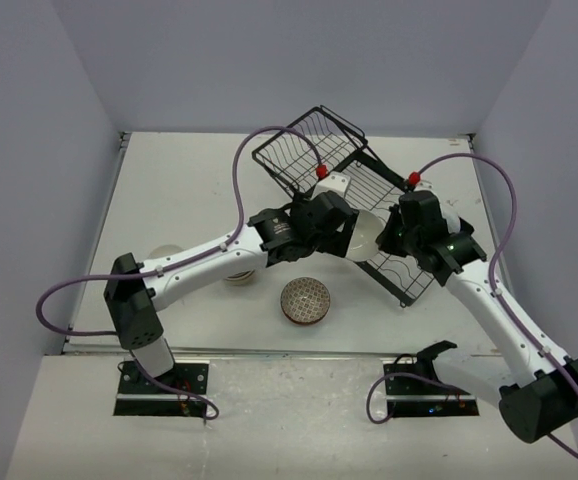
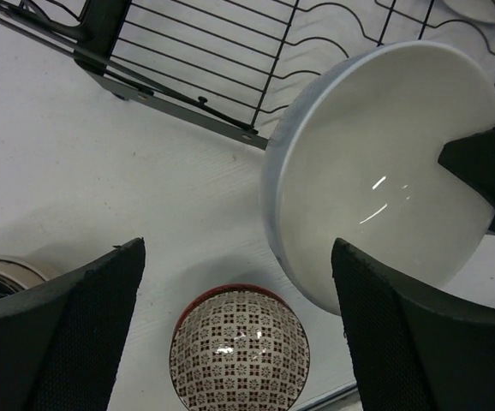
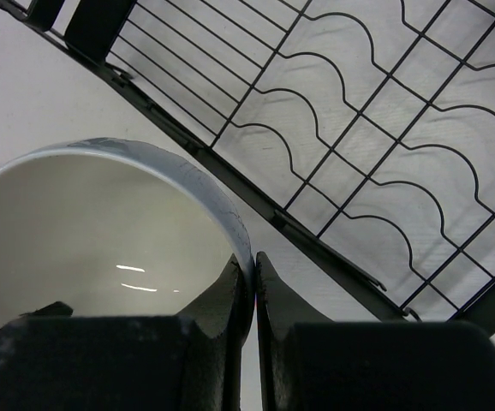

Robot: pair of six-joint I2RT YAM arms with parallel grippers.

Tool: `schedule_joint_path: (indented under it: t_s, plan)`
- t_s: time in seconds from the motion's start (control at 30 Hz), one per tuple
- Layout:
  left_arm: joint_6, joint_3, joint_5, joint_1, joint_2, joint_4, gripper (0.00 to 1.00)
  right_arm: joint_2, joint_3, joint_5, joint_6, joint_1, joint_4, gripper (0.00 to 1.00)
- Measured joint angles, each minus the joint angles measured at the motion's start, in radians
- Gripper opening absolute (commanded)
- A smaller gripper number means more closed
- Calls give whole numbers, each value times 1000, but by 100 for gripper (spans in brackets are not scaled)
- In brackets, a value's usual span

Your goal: Unload the bowls from the dish rack

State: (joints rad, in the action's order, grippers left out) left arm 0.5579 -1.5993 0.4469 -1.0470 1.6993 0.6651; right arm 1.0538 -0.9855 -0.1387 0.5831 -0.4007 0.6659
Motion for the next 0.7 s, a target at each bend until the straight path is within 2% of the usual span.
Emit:
schedule_joint_path:
  t_s: [0.07, 0.1, 0.17, 0.2, 0.23, 0.27, 0.33, 0.53, 0.57, 0.6, 0.63, 0.7]
  plan:
    - [1, -6, 19, -6, 21, 15, 83, 0, 0, -10, 2, -16, 5, 0]
    - [1, -10, 31, -6, 30, 21, 73, 0, 0, -17, 3, -27, 6, 0]
    - [6, -23, 49, -6, 50, 34, 59, 0, 0, -30, 6, -55, 10, 0]
    - [4, -32, 58, -6, 63, 40, 44, 0, 0, -37, 8, -70, 13, 0]
    - [8, -38, 64, -6, 71, 41, 35, 2, 0, -46, 11, -83, 15, 0]
    - [9, -43, 71, -6, 81, 43, 21, 3, 0, -56, 15, -97, 18, 0]
    - [20, -50, 79, -6, 96, 42, 0, 13, 0, -68, 26, -123, 16, 0]
    - [27, -53, 110, -10, 108, 66, 0, 49, -8, -116, 46, -169, 15, 0]
    - [28, -53, 116, -9, 108, 69, 0, 54, -11, -118, 46, -171, 14, 10]
    - [31, -53, 126, -9, 108, 72, 0, 57, -11, -119, 48, -173, 8, 26]
    - [35, -53, 134, -8, 108, 73, 0, 59, -11, -119, 55, -173, 2, 60]
    - [37, -43, 159, -2, 105, 85, 0, 58, -12, -123, 55, -174, -10, 76]
